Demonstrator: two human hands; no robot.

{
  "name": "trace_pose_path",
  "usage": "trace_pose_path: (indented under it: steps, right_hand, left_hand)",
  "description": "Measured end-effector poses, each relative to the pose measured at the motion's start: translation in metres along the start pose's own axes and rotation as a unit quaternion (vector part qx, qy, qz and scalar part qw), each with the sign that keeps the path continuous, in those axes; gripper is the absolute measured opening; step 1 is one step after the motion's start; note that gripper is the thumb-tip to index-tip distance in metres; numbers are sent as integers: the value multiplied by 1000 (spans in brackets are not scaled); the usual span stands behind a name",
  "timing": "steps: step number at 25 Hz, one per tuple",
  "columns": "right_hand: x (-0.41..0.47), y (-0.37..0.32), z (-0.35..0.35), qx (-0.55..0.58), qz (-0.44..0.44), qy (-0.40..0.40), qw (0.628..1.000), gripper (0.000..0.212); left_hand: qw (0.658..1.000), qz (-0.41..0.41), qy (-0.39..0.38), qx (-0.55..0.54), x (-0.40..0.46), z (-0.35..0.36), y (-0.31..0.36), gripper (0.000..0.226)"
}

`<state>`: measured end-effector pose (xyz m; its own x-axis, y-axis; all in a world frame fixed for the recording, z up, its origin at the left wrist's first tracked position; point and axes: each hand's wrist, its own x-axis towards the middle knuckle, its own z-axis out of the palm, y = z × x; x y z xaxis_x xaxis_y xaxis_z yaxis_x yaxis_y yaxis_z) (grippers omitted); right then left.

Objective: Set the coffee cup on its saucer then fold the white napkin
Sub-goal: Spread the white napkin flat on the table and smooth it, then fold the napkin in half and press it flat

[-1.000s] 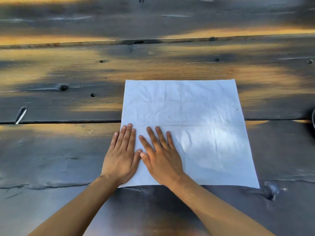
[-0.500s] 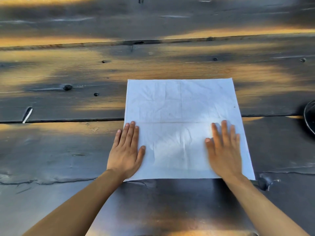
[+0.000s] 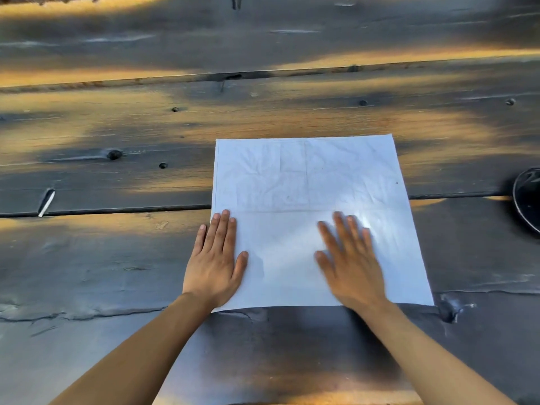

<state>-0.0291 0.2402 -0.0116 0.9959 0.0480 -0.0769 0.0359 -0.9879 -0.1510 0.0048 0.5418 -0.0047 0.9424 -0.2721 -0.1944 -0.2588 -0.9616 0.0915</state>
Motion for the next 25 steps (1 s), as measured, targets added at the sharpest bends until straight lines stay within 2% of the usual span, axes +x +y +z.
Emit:
trace_pose_path:
  steps: [2,4,7,10,12,15,17,22,25]
  right_hand:
    - [-13,45,-10,3,67,-4,998,61]
    - [-21,68,-15,18,95,-15,995,61]
    - [-26,76,-28,101,79,-4,992,53]
    - [-48,91,-48,135,65,46,988,36]
    - [-71,107,-58,124,63,38,990,28]
    - [-99,127,-56,96,0,-5,995,34]
    - [-104,135,-57,95,-36,-8,995,32]
    - [-106,138,-61,93,-45,44,994,14]
    - [-104,141,-61,83,-43,57,994,18]
  left_hand:
    - [1000,-1,-1,-3,0,0,0,73]
    - [1000,5,-13,-6,1,-3,-1,73]
    - [999,19,-27,-36,2,-7,-2,76]
    - [995,67,11,-68,-14,-16,-9,74]
    - [986,155,40,-34,-39,-20,-14,56]
    - [967,246,62,-2,-77,-18,-28,34]
    - [965,256,55,-7,-89,-18,-36,31]
    - [958,273,81,-2,-92,-22,-37,28]
    - [966,251,59,4,-89,-22,-30,25]
